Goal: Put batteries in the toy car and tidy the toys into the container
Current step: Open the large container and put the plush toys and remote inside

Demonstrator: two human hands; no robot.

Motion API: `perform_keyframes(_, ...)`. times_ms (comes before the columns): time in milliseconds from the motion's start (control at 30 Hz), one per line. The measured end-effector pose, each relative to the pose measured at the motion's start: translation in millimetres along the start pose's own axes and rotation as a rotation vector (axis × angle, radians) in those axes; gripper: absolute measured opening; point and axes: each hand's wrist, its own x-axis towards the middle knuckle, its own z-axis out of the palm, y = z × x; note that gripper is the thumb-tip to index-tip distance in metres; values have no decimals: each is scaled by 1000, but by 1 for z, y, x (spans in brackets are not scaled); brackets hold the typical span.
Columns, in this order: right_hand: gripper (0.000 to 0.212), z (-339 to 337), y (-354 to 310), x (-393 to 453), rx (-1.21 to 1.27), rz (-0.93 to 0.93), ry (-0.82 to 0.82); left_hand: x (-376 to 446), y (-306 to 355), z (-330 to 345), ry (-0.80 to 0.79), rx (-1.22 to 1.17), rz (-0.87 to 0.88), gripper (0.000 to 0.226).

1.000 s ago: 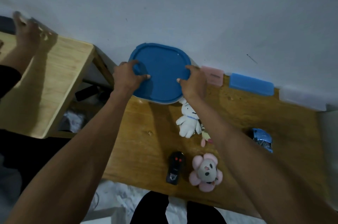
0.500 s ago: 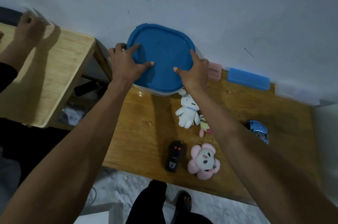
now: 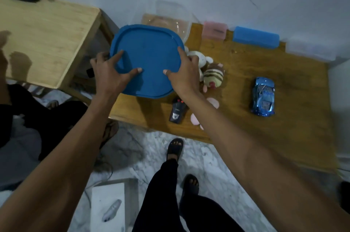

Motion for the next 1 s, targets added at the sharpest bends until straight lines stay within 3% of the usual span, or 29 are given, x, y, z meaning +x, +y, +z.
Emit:
perform_keyframes(200,79,23,25,-35,-170,35,-94,-39,-33,20,-73,55,-62,90)
perform_keyframes(667,75,43,32,-10,-555,48,-272,-9,-60,52,-204,153,-112,92)
perform_keyframes(833,61,20,32,-3,-419,-28,-92,-12,-24,54,-97,111,-70,84)
perform_keyframes(1000,47,-25,55,16,-216,74,197,1,48,84,-126,-88,135,78)
